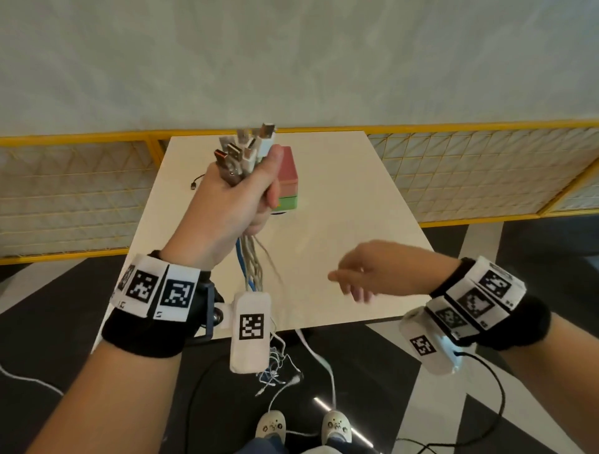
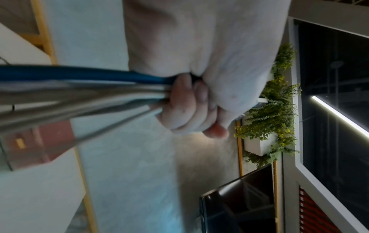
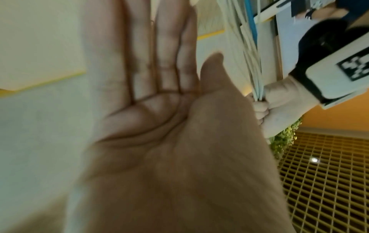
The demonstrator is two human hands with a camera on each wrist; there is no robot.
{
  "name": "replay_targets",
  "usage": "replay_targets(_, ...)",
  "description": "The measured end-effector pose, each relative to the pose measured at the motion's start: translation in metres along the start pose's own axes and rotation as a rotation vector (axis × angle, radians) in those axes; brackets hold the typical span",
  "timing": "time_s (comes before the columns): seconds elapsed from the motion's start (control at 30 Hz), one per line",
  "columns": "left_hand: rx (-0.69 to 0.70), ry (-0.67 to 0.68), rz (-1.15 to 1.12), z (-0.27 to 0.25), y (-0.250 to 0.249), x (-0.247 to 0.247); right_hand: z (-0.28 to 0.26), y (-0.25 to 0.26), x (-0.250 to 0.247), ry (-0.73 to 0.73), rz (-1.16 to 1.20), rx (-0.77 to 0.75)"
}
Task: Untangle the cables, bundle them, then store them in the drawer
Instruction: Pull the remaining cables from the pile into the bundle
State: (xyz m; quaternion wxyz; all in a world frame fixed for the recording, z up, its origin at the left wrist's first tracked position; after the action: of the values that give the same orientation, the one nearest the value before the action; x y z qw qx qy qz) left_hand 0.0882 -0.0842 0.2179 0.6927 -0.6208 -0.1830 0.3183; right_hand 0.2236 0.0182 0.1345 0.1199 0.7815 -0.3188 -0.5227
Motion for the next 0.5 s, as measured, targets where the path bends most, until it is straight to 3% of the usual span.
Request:
replay_targets(0.1, 0.102, 0.134, 0.091, -0.001, -0.011, 0.023, -0.002, 0.027, -0.033, -0.307, 0.125, -0.252)
replay_targets(0.2, 0.146, 0.176, 0.309, 0.000, -0.014, 0.040, 0.004, 0.057, -0.026, -0.245, 0.336, -0.434)
replay_targets(0.27, 0.140, 0.136, 0.312, 0.005, -0.013, 0.042, 0.012, 0.071, -0.013, -0.176, 0.469, -0.516)
replay_targets(0.4, 0.059, 0.021, 0.077, 0.017, -0.001, 0.031, 0.029, 0.080, -0.002, -0.134, 0.764, -0.563)
replay_targets(0.5, -0.064, 0.113, -0.173, 0.015, 0.019, 0.035, 0.038, 0.078, -0.002, -0.174, 0.903, -0.585)
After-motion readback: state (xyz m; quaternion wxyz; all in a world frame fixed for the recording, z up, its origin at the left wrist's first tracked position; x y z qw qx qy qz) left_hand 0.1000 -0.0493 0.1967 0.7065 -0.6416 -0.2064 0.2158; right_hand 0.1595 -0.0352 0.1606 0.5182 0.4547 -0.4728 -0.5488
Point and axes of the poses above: each hand's wrist, its own z-axis towards the middle knuckle, its own x-axis out of the palm, y = z × x, the point moved 8 cm from there along z, towards the middle knuckle, and after that the axes turned 9 degrees about z, right-handed, at the moved point
